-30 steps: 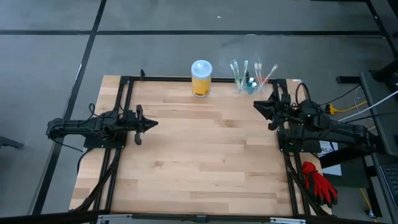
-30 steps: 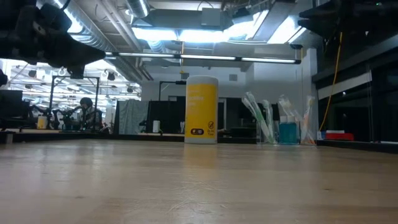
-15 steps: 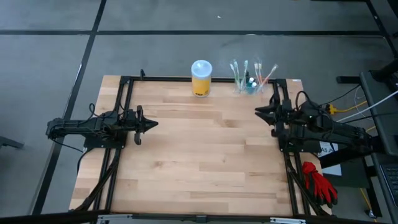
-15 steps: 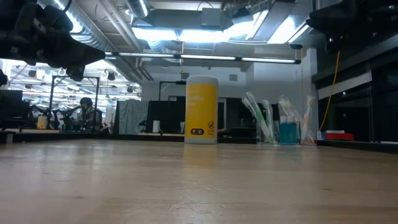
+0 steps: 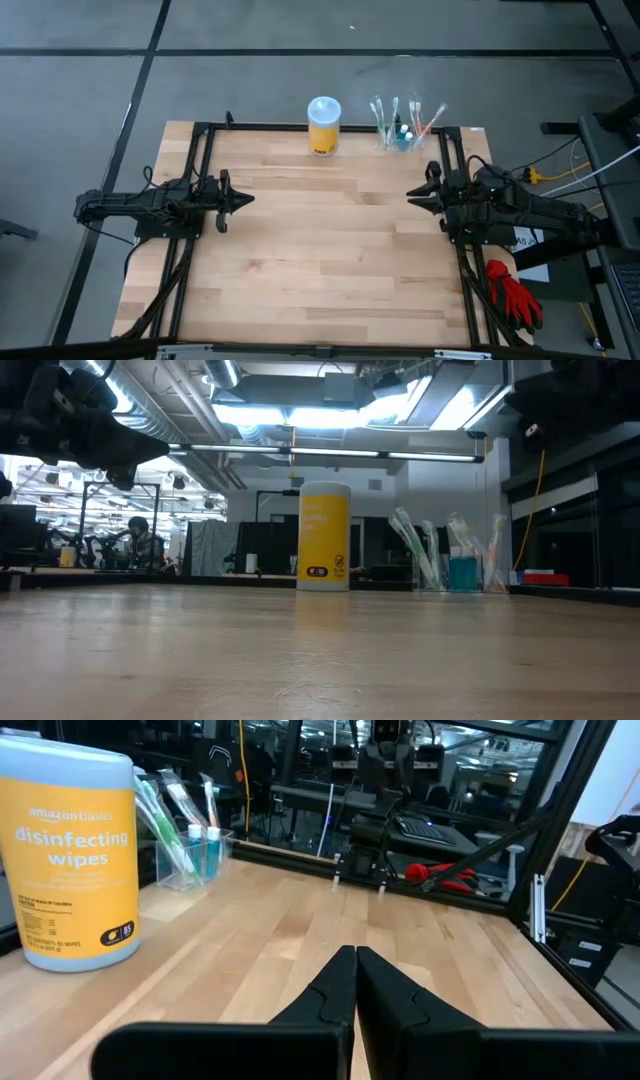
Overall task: Pick & Place toothbrushing station
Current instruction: Return to Home Position
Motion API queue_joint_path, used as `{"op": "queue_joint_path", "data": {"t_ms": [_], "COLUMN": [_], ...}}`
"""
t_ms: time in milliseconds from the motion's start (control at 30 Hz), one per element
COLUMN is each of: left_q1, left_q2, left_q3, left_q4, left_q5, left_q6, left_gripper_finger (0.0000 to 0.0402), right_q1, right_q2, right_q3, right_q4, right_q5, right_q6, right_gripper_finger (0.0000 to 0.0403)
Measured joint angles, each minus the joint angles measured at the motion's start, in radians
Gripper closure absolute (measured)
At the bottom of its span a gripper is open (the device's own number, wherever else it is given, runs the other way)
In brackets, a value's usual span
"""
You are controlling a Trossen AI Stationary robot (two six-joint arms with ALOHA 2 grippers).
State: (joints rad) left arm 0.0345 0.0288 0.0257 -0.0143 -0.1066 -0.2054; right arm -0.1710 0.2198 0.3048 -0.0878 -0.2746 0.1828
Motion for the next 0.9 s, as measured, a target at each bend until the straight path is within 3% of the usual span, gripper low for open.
{"op": "queue_joint_path", "data": {"t_ms": [167,400,900], "left_q1": [0.0,0.0,0.0], "left_q2": [0.0,0.0,0.0], "left_q3": [0.0,0.0,0.001], "left_q4": [0.0,0.0,0.0], "left_q5": [0.0,0.0,-0.001], "left_q6": [0.0,0.0,0.0], "left_gripper_finger": [0.0398,0.0398,0.0398], "right_q1": [0.055,0.148,0.159], "right_q2": [-0.009,-0.123,-0.22], "right_q3": [-0.066,-0.169,-0.269], "right_q4": [0.027,0.034,0.057], "right_q5": [-0.008,0.036,0.181], "right_q6": [0.067,0.033,-0.095], "right_gripper_finger": [0.0311,0.0311,0.0311]}}
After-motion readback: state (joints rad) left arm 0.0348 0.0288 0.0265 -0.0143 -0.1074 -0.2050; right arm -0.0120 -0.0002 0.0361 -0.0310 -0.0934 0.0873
